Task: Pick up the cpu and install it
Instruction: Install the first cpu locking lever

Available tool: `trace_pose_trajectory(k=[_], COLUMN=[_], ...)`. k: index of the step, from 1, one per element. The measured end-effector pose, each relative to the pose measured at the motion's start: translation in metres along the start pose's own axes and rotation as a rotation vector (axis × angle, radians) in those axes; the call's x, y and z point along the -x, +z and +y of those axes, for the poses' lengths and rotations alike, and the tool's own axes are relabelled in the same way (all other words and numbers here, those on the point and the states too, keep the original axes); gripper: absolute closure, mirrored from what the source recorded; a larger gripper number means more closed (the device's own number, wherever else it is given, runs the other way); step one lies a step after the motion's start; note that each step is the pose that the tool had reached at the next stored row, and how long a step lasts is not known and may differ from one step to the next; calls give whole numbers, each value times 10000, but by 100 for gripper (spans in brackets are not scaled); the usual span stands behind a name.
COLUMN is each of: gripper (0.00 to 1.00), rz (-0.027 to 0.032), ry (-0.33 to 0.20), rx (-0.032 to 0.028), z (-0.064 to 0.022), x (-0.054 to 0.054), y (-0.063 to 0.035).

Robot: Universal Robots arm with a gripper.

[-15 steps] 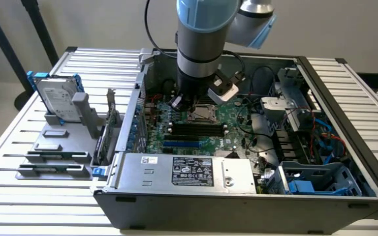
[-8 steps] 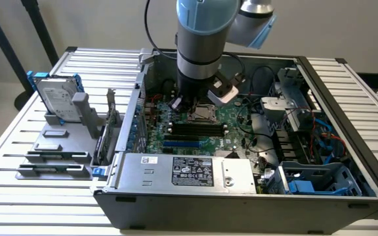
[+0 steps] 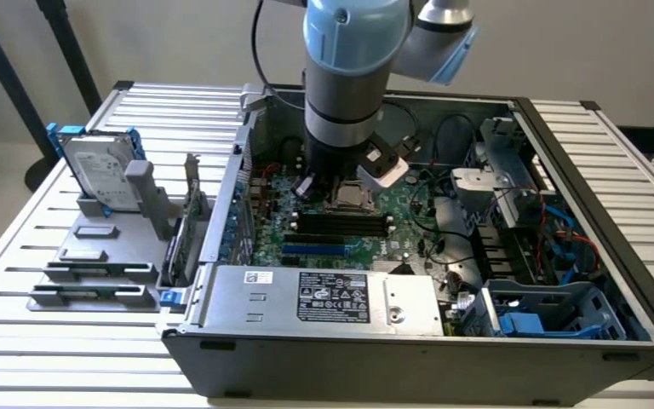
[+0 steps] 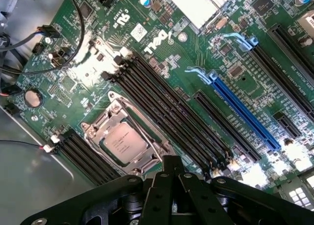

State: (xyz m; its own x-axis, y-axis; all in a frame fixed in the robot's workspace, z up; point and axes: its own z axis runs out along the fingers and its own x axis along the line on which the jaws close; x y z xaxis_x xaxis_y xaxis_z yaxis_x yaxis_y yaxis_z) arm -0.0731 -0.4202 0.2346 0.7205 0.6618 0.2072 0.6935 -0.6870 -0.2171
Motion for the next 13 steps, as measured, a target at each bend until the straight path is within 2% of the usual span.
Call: trace_pose_trajectory(k=[6,13], gripper=[89,89], rz=[5,6], ry=[27,30], rx=[7,8], z=[-34,-46], x=[29,49], y=[103,175])
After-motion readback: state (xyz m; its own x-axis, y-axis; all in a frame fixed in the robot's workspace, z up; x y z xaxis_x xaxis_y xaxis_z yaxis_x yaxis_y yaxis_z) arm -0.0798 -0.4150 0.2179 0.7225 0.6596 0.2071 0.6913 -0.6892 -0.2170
